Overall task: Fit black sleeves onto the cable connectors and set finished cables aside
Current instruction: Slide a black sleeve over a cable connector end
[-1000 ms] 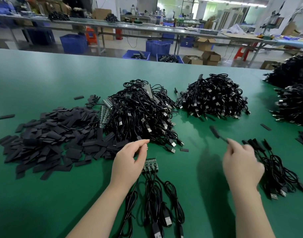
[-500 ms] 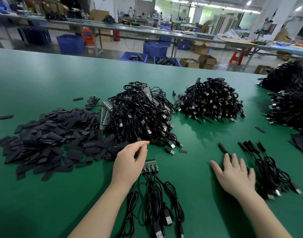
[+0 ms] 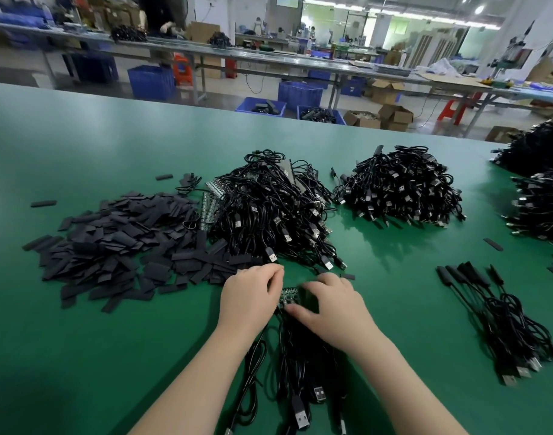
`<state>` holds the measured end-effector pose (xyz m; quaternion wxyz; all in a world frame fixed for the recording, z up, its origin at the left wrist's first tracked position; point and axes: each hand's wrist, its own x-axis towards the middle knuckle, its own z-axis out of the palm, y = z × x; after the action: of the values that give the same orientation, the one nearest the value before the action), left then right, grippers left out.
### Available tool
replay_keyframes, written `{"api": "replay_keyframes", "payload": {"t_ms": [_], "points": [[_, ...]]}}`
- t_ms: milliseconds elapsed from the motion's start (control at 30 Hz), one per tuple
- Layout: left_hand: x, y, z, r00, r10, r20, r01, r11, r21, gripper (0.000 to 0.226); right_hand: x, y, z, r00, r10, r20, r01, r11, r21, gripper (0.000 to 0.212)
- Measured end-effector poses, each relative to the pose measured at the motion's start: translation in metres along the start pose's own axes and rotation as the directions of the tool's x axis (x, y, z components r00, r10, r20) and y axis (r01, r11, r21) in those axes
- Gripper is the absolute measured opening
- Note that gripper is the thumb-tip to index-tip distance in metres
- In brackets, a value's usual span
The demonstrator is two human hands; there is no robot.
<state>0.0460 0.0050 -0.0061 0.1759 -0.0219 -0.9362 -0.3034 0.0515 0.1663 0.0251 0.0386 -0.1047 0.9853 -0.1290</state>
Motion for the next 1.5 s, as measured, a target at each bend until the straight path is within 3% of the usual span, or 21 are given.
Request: {"api": "replay_keyframes", "payload": {"t_ms": [100, 200, 300, 367, 467, 700, 1000, 1500], "points": [[-0.001, 0.001, -0.001, 1.000, 0.016, 0.005, -0.017, 1.000, 0.024, 0.028, 0.012, -0.002, 0.002, 0.998, -0.009, 0.057, 0.004, 0.996, 0.090, 0.057], [-0.001, 0.002, -0.001, 1.000, 0.014, 0.010, -0.015, 1.000, 0.005, 0.029, 0.010, 0.006, 0.008, 1.000, 0.003, -0.009, 0.001, 0.924, 0.382, 0.037], [-0.001, 0.001, -0.003, 0.993, -0.081, 0.085, 0.101, 0.957, -0.270, 0.026, 0.003, 0.012, 0.017, 0.987, 0.056, -0.149, 0.059, 0.737, 0.673, 0.029], [0.002, 0.000, -0.005, 0.980, -0.128, 0.151, 0.185, 0.860, -0.475, 0.029, 0.002, 0.015, 0.021, 0.975, 0.102, -0.195, 0.081, 0.659, 0.748, 0.027], [0.006, 0.001, -0.005, 0.972, -0.100, 0.214, 0.211, 0.772, -0.599, 0.043, 0.005, 0.018, 0.023, 0.953, 0.183, -0.240, 0.098, 0.563, 0.821, 0.025], [0.008, 0.004, -0.001, 0.979, -0.100, 0.180, 0.193, 0.744, -0.639, 0.046, 0.008, 0.020, 0.024, 0.948, 0.224, -0.227, 0.102, 0.460, 0.882, 0.018], [0.002, 0.011, 0.001, 0.983, -0.071, 0.168, 0.165, 0.739, -0.653, 0.039, 0.005, 0.014, 0.020, 0.938, 0.247, -0.242, 0.116, 0.433, 0.894, 0.015], [0.001, 0.018, 0.011, 0.986, -0.133, 0.097, 0.165, 0.801, -0.576, 0.039, 0.011, 0.013, 0.027, 0.919, 0.285, -0.272, 0.094, 0.512, 0.854, 0.015]]}}
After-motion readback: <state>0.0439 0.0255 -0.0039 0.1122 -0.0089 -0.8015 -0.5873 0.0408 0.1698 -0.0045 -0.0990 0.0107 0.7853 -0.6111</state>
